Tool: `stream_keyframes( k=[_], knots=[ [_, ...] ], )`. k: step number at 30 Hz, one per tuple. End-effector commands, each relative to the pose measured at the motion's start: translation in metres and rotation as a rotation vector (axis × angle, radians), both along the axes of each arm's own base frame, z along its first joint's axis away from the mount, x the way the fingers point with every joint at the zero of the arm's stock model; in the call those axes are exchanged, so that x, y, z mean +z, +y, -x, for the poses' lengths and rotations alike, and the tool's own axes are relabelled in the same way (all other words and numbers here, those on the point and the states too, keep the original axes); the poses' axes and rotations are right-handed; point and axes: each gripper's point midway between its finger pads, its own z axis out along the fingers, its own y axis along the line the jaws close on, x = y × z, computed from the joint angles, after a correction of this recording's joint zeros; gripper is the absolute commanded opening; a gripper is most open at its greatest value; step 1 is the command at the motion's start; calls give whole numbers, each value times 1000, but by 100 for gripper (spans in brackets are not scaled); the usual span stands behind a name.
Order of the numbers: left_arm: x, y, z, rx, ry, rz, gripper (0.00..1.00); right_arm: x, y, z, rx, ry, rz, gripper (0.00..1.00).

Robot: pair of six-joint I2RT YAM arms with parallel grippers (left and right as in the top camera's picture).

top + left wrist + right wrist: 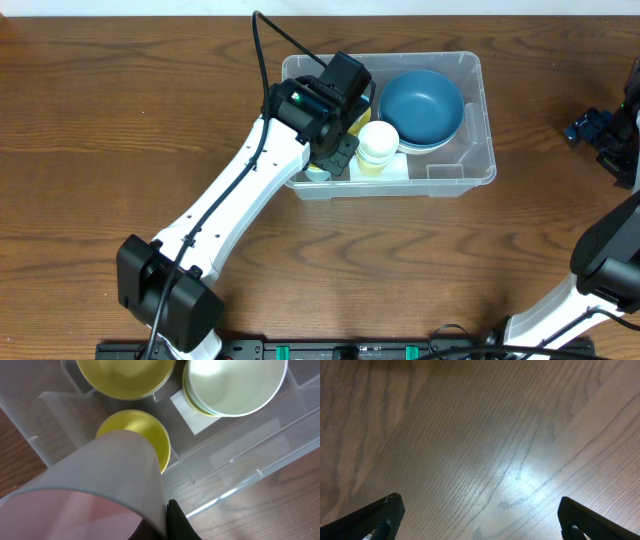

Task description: Pack container

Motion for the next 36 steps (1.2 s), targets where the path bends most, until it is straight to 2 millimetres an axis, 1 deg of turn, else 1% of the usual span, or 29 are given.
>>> stream_keyframes(
  k=[1,9,12,13,14,15,18,25,26,28,30,34,35,36],
  knots=[
    [-2,-2,-1,-10,-1,5,6,1,-1,2,-18,2,13,99],
    [0,-6,-7,-10,-23,21,5,1,-1,2,-18,2,13,99],
    [-1,-6,-7,-10,-21,19,11,1,-1,2,-18,2,13,99],
    [-2,-5,-7,-10,-20,18,16,1,-1,2,-18,2,13,99],
    [-2,-5,-6,-10,-18,17,17,1,-1,2,-18,2,13,99],
    [-2,-5,-6,-10,-18,17,22,1,-1,2,-18,2,13,99],
    [-3,-5,-6,-11,-16,15,27,1,-1,2,-18,2,13,99],
    [-4,-2,-6,-5,-16,8,27,1,-1,2,-18,2,13,99],
    [-3,-1,-7,-1,-19,3,28,1,-1,2,-18,2,13,99],
    [3,6,-6,11,-18,-1,38,1,-1,2,-18,2,13,99],
    [17,14,-4,27,-23,-3,49,1,-1,2,-18,2,13,99],
    [63,46,1,136,-102,-30,59,1,-1,2,-18,2,13,99],
    [74,53,4,153,-122,-26,64,1,-1,2,-18,2,13,99],
    [88,59,9,160,-145,-9,74,1,-1,2,-18,2,13,99]
  ],
)
